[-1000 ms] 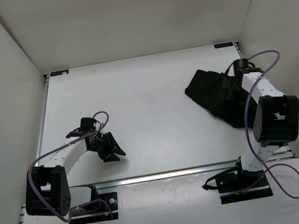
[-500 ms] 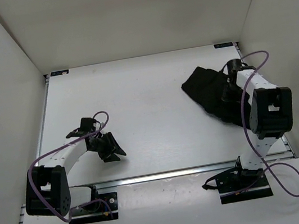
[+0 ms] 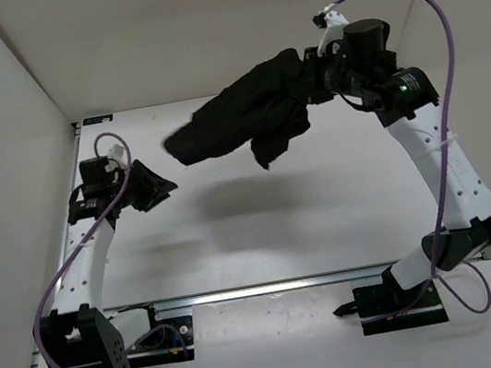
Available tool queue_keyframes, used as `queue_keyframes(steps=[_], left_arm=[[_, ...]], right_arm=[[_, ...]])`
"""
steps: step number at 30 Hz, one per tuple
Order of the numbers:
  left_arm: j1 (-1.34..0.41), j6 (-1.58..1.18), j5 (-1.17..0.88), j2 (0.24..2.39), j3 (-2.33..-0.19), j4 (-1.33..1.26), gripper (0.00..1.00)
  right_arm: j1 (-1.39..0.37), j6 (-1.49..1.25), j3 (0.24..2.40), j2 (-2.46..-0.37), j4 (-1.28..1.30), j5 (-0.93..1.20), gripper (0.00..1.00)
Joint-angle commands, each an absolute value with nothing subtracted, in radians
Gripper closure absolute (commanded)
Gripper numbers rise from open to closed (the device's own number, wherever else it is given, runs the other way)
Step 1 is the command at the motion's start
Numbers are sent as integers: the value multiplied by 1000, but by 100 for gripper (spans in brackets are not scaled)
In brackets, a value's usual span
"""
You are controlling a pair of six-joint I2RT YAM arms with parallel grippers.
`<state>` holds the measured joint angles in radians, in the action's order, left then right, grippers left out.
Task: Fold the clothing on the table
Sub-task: Move the skirt to the center of the board, then flatten the skirt out
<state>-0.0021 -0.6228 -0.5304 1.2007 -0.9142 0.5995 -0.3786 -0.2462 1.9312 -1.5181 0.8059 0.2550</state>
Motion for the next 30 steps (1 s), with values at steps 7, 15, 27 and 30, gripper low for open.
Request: queue_keyframes(steps=[7, 15, 27, 30], left_arm=[[43, -667, -502, 1137, -1033, 594, 47], [-156, -701, -470, 1166, -859, 563, 45], [-379, -812, -206, 1336, -741, 379, 38], [-328, -801, -156, 1382, -745, 344, 37]], right_arm=[[-273, -272, 1683, -1552, 866, 368, 89], [-229, -236, 1493, -1645, 847, 196, 42], [-2, -265, 1272, -1689, 736, 115, 41], [46, -278, 1312, -1761, 735, 77, 40]])
